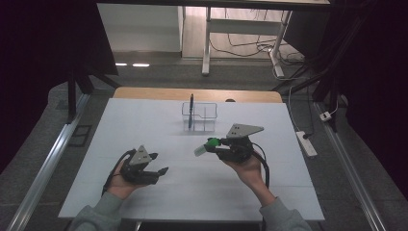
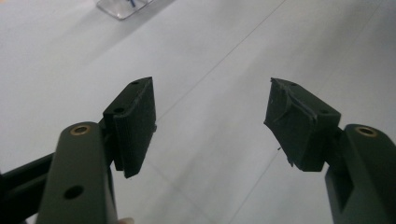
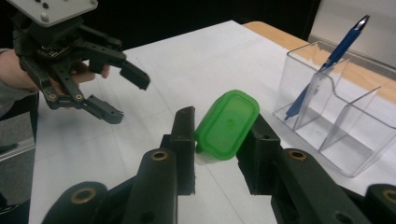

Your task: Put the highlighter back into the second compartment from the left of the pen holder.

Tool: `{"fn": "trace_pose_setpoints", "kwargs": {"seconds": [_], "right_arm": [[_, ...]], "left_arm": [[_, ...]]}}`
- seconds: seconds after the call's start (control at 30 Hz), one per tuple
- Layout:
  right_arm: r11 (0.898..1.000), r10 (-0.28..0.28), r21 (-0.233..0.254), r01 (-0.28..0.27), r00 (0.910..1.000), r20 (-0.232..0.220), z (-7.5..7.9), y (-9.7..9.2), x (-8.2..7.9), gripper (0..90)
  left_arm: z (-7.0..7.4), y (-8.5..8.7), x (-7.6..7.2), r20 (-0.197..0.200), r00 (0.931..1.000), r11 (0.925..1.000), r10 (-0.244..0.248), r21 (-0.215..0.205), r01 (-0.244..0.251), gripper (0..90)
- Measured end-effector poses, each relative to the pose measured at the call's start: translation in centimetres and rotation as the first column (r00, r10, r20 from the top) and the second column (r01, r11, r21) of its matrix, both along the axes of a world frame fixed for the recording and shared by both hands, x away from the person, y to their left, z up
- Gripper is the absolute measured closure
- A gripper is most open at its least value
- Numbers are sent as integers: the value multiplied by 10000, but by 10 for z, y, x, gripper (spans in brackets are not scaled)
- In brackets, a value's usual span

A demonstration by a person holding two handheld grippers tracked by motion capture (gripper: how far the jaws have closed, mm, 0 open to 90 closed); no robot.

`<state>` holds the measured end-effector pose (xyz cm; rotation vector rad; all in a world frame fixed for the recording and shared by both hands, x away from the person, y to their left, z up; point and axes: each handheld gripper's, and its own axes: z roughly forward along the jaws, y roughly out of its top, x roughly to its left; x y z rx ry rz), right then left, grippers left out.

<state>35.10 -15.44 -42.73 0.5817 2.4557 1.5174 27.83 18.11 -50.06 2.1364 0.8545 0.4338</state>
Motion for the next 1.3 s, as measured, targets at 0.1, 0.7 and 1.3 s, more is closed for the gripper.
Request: {"fn": "trace_pose_setpoints", "kwargs": {"seconds": [0.1, 0.7, 1.3], "right_arm": [[9999, -101, 73, 101, 9999, 47, 2, -3, 1, 693], [9994, -315, 141, 313, 9994, 137, 5, -2, 8, 693], [9947, -1007, 223, 1003, 9947, 200, 20, -6, 31, 693]], "left_arm": [[-3, 9, -6, -43, 9998, 9998, 194, -85, -194, 330], [-11, 35, -24, -153, 9969, 9966, 769, -270, -773, 328], [-18, 36, -21, -356, 9973, 9977, 639, -184, -646, 325]]}}
